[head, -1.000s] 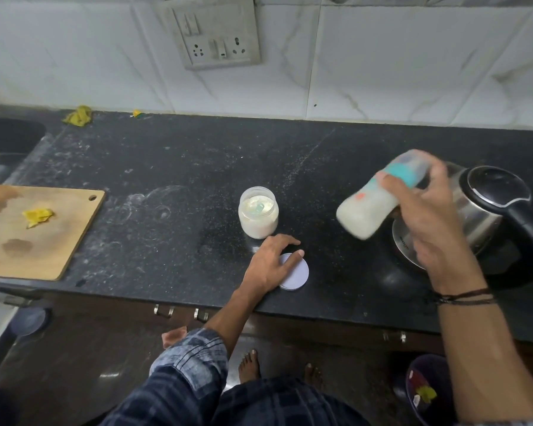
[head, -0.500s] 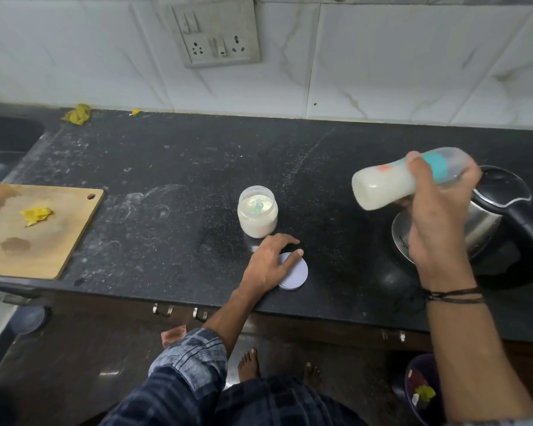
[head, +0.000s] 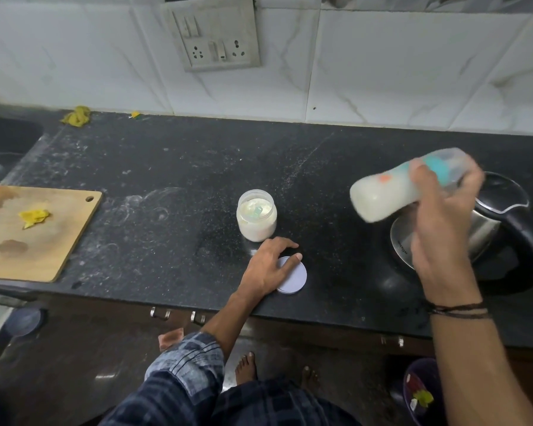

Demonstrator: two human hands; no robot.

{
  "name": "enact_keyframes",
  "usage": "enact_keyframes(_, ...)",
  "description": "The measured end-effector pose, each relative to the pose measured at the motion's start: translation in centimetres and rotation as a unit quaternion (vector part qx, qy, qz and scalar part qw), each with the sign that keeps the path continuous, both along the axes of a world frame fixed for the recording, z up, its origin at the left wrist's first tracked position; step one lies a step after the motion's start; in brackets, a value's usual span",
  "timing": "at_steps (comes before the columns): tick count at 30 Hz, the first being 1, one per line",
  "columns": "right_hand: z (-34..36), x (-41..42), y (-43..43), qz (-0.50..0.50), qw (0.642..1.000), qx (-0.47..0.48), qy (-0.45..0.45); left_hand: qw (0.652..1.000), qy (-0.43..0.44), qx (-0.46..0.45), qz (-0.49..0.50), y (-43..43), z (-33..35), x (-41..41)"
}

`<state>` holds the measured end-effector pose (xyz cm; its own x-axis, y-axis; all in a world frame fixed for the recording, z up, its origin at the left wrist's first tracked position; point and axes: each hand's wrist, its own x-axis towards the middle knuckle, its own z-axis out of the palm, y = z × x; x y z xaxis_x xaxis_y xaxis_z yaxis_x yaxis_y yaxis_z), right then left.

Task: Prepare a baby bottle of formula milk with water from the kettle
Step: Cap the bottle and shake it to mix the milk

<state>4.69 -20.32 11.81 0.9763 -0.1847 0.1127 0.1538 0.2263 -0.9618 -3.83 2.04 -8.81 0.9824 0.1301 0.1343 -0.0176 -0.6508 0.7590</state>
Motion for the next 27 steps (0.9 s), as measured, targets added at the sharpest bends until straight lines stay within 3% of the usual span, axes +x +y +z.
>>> enact_keyframes(2, 0.0, 0.1, 0.4, -0.020, 0.999, 0.016, 0.023, 1.000, 0.002, 0.000, 0.002, -0.1, 0.1, -0.1)
enact_keyframes(5, -0.6, -0.1, 0.5, 0.100, 0.990, -0.077, 0.060, 1.000, 0.003, -0.003, -0.002, 0.0, 0.1, -0.2)
enact_keyframes(10, 0.4, 0.2, 0.0, -0.045, 0.998, 0.027, 0.020, 1.000, 0.005, -0.005, 0.000, -0.1, 0.3, -0.2)
enact_keyframes(13, -0.1, 0.5, 0.1, 0.044, 0.995, -0.081, 0.047, 1.000, -0.004, -0.001, 0.002, -0.1, 0.1, -0.2)
enact_keyframes(15, 0.4, 0.3, 0.0, 0.045, 0.996, -0.071, 0.038, 1.000, -0.003, -0.002, -0.001, 0.0, 0.1, -0.1)
enact_keyframes(18, 0.9, 0.6, 0.0, -0.029, 0.999, -0.012, 0.015, 1.000, -0.002, -0.004, 0.007, -0.1, 0.1, 0.0)
enact_keyframes(22, -0.2, 0.4, 0.3, 0.065, 0.992, -0.094, 0.045, 1.000, -0.002, -0.003, 0.001, -0.1, 0.1, -0.2)
enact_keyframes(27, 0.7, 0.4, 0.6, -0.046, 0.999, 0.012, 0.013, 1.000, 0.002, -0.003, 0.005, -0.1, 0.2, -0.1)
